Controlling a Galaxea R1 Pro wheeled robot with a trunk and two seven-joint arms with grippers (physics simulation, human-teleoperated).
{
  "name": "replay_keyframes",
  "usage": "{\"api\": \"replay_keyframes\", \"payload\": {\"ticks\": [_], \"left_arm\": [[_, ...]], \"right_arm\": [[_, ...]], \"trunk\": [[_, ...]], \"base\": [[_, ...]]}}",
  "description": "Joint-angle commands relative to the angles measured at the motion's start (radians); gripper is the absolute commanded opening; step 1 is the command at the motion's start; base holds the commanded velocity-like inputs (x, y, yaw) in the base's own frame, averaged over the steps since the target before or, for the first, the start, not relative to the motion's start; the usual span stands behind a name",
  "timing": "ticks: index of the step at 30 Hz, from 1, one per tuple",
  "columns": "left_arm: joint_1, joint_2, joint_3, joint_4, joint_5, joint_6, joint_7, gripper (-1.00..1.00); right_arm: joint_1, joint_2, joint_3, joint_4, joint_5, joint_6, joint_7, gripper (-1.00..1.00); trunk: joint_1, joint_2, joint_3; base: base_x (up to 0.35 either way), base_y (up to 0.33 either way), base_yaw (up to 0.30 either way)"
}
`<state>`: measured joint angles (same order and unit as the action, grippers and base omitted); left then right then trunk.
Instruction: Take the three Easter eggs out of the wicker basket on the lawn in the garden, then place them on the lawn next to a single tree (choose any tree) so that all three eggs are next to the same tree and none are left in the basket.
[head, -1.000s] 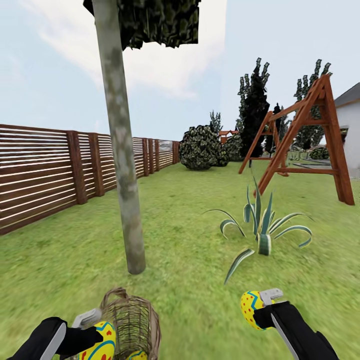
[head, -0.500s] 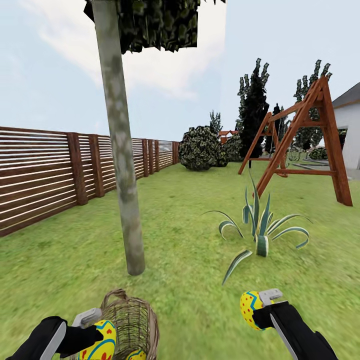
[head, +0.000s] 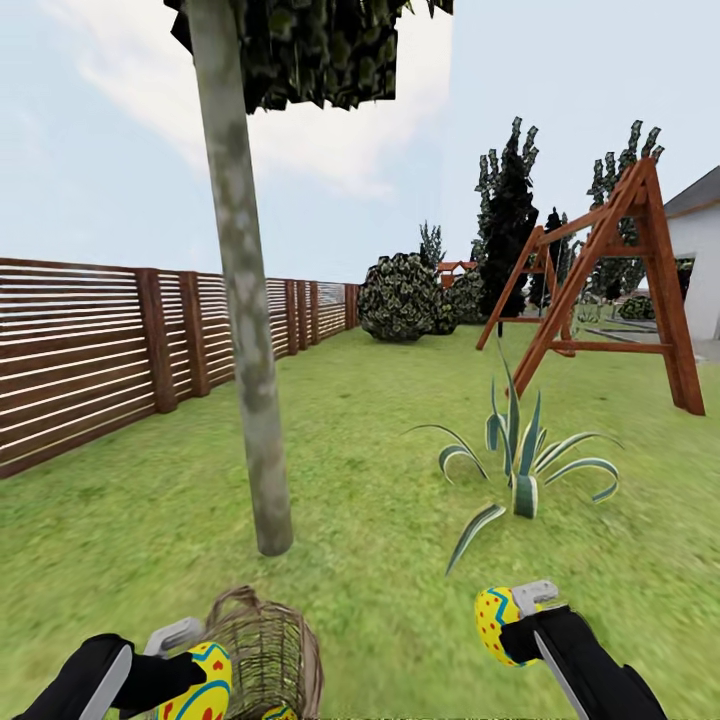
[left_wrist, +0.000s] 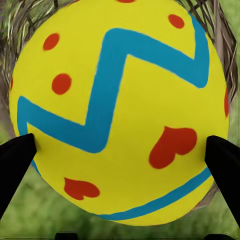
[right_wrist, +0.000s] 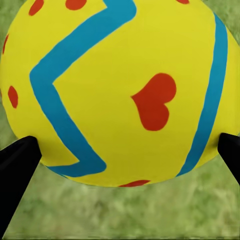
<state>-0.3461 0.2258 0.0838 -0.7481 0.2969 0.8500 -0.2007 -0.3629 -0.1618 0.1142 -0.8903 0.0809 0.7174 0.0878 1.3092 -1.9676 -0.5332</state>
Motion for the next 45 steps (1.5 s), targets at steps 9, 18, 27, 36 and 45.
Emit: {"api": "replay_keyframes", "payload": {"ticks": [9,18,27,36,45], "left_arm": [[0.0,-0.011,0.002,0.001,-0.008,0.004,-0.012,-1.0],[0.0,-0.026,0.001,0.004,-0.011,0.004,-0.011,-1.0],[-0.001,-0.028,0.001,0.004,-0.012,0.004,-0.011,-1.0],[-0.001,-0.027,0.001,0.004,-0.012,0.004,-0.011,-1.0],[-0.001,-0.028,0.0,0.004,-0.012,0.004,-0.012,-1.0]], "right_arm": [[-0.001,-0.001,0.002,0.016,0.01,0.004,0.007,-1.0],[-0.001,-0.001,0.002,0.016,0.01,0.004,0.007,-1.0],[-0.001,-0.001,0.002,0.016,0.01,0.003,0.007,-1.0],[-0.001,-0.001,0.002,0.016,0.009,0.001,0.006,-1.0],[-0.001,0.001,0.002,0.016,0.008,0.003,0.007,-1.0]], "trunk": [[-0.035,0.063,0.027],[-0.054,0.098,0.043],[-0.089,0.161,0.069],[-0.116,0.21,0.087],[-0.116,0.21,0.087]], "base": [[-0.015,0.315,0.0],[0.0,0.341,0.0],[0.0,0.334,0.0],[0.0,0.336,0.0],[0.0,0.339,-0.028]]}}
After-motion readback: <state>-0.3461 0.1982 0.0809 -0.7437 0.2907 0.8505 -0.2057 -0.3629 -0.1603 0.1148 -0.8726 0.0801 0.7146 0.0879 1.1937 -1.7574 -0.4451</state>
